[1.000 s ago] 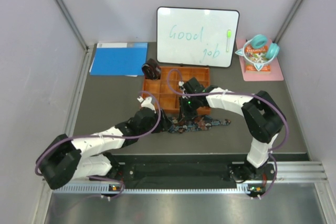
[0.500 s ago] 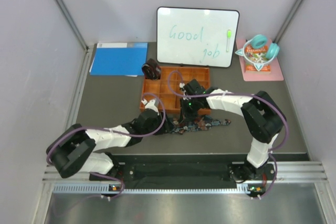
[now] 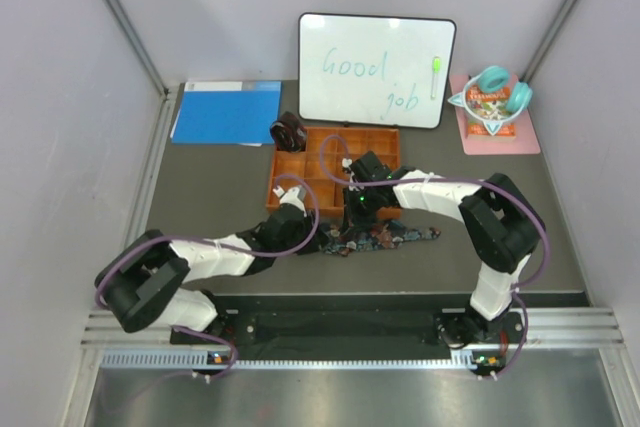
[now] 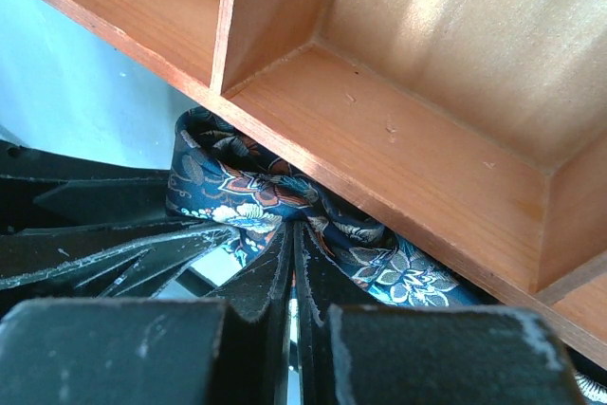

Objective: Roll the ties
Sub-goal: Roll the tie at the center of the board.

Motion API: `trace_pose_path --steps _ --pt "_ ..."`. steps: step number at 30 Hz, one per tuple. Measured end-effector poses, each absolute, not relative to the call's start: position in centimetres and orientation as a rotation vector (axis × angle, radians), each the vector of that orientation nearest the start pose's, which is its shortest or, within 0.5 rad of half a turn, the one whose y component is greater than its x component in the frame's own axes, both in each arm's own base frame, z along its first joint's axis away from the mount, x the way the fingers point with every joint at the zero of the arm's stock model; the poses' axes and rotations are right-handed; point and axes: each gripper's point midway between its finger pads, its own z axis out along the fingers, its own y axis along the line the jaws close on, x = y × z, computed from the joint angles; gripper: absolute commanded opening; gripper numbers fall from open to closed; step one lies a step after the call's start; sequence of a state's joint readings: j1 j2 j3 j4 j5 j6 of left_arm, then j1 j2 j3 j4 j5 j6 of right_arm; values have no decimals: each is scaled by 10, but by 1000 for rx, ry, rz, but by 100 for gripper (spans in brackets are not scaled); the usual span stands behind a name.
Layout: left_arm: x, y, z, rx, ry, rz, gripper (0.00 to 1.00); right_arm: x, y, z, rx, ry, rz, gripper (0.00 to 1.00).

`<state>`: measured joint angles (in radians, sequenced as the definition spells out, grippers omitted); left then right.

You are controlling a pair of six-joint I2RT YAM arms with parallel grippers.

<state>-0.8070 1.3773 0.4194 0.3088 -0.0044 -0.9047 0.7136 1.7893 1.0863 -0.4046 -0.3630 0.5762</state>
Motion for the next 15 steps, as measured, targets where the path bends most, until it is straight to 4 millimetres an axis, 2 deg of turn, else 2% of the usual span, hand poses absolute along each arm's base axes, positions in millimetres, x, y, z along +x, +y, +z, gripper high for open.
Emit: trace_pose_path --steps 5,10,15 --pt "216 -266 41 -98 2420 -815 21 228 310 39 -321 2854 846 0" --pt "219 -250 52 -77 2465 -658 20 225 319 42 -328 2842 890 0" --pt "213 -223 59 -78 2501 -500 20 203 344 45 -396 2842 917 0"
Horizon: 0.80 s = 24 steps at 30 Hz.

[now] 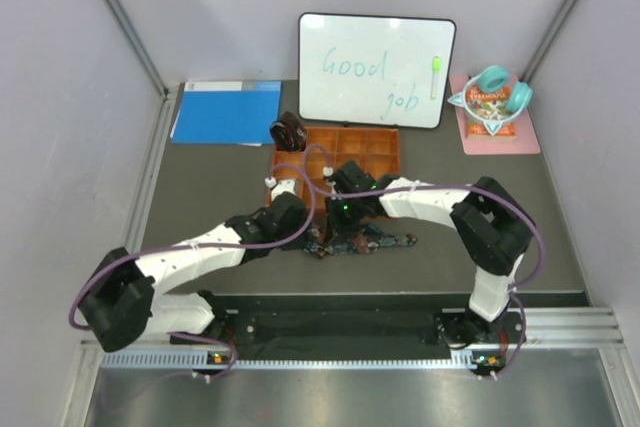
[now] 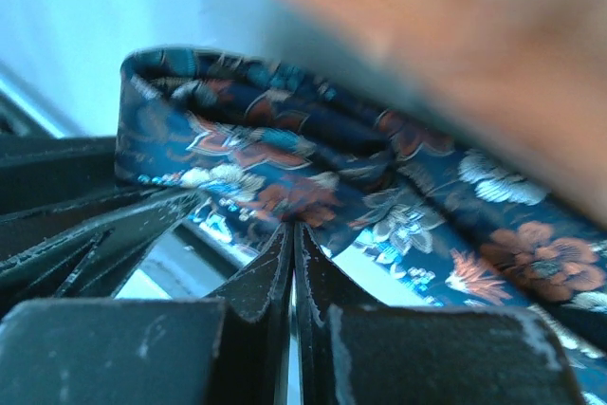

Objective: Roll the ties
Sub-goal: Roll the tie at the center of the board.

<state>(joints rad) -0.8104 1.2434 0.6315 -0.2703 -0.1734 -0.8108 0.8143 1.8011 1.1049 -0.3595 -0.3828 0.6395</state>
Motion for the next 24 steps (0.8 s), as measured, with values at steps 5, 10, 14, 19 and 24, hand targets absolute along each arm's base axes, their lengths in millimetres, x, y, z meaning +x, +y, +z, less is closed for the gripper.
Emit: trace_pose_path --steps 5,10,14,19,24 --pt "204 -194 65 -80 2546 -334 20 184 382 46 -488 2840 955 0" --pt "198 -178 71 -79 2564 -248 20 185 398 46 -479 2844 991 0" --pt "195 -173 83 -82 2554 -245 20 186 406 45 -462 2853 1030 0" --pt "195 -174 92 -82 2551 -250 20 187 413 43 -452 2866 1051 0" --pt "198 -179 93 -69 2557 -242 20 191 419 46 -450 2861 1064 0"
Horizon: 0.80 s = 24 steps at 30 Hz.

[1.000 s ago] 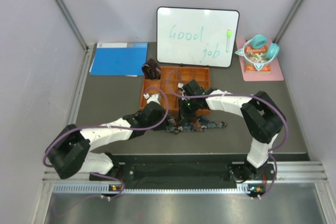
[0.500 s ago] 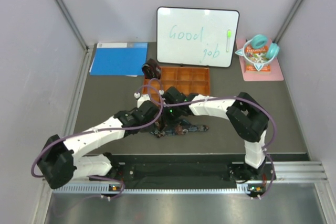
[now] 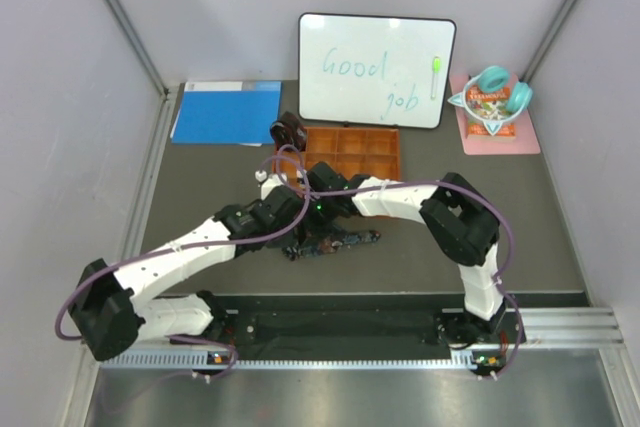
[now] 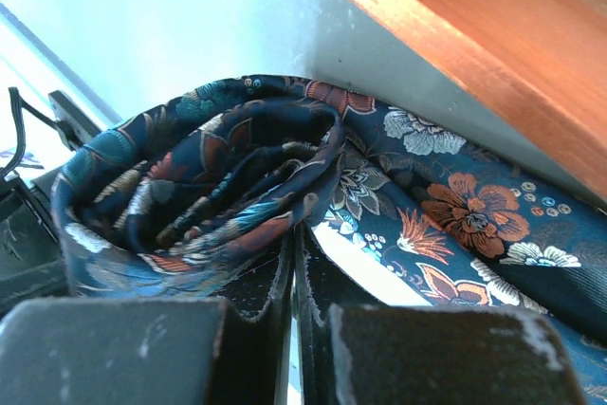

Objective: Roll the ties
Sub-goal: Roll the tie at the center of the board.

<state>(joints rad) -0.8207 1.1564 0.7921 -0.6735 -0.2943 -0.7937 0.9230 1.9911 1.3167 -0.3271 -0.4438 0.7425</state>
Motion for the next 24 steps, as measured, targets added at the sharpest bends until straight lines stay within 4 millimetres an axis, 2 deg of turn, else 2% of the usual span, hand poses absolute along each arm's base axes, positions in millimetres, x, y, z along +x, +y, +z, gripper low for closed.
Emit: trace_pose_path --steps 13,19,24 --pt "205 -205 74 -19 2594 -205 19 194 408 35 -410 2902 977 0" --pt "206 -216 64 -14 2601 -205 18 195 393 24 -385 2936 901 0" --pt "205 -226 58 10 2601 -216 19 195 370 28 -371 2950 836 0"
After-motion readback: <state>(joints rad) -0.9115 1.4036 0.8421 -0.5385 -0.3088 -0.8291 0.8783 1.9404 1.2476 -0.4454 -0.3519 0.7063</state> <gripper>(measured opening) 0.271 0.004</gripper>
